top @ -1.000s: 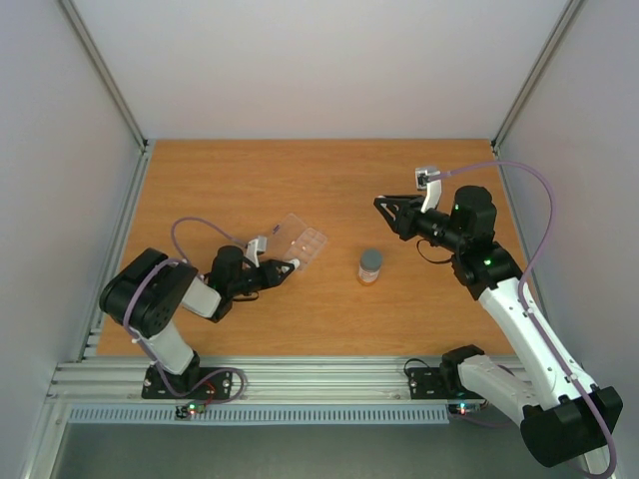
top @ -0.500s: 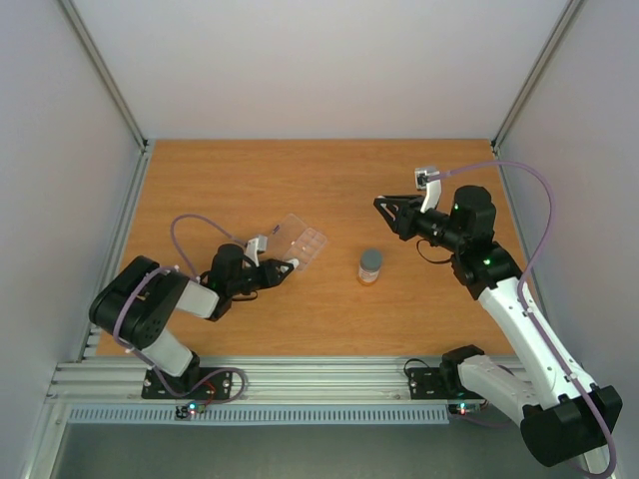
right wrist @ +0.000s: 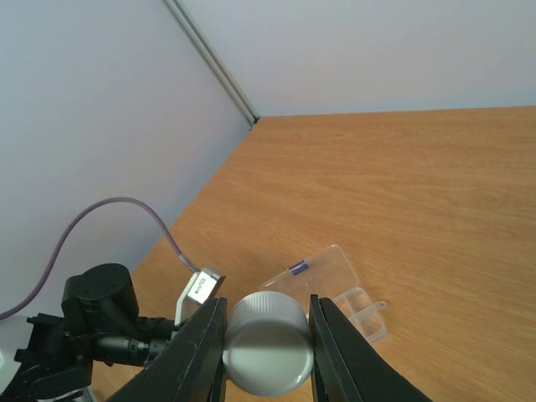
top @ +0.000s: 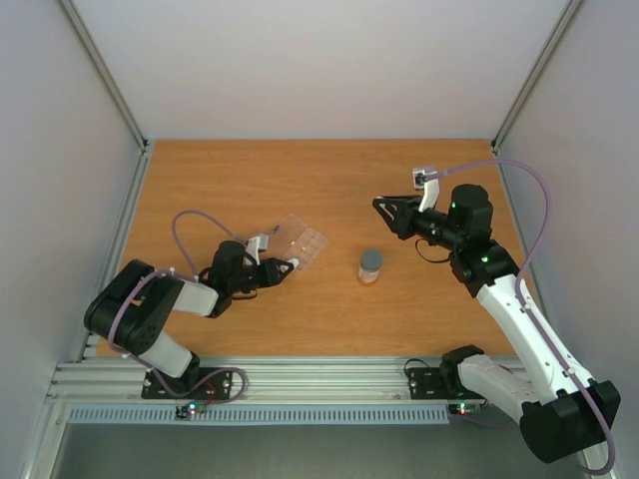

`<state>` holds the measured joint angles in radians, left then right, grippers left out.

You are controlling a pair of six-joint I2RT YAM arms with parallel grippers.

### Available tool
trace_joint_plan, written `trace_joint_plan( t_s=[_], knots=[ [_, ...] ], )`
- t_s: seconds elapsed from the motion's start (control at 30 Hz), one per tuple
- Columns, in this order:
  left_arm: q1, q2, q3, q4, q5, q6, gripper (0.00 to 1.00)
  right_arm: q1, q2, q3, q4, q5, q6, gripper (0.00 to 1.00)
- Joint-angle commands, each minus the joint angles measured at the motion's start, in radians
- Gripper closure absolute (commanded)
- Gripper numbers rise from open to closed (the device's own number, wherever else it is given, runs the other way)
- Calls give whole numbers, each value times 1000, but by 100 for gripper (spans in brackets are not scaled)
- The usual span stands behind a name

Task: Sort the pills into containers
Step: Pour the pill into the pill container.

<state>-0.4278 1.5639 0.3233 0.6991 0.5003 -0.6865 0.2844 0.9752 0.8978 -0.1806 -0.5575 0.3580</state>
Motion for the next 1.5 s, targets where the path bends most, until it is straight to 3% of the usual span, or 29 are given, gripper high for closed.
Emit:
trace_joint_plan(
  t_s=[0.0,1.47],
  knots=[
    [-6,-19,28,-10,-13,36,100,-2,7,28,4,-7,-7,80],
    [-51,-53,138,-263,-95,108,100,-2,62,65,-17,-33,-17,80]
  ],
)
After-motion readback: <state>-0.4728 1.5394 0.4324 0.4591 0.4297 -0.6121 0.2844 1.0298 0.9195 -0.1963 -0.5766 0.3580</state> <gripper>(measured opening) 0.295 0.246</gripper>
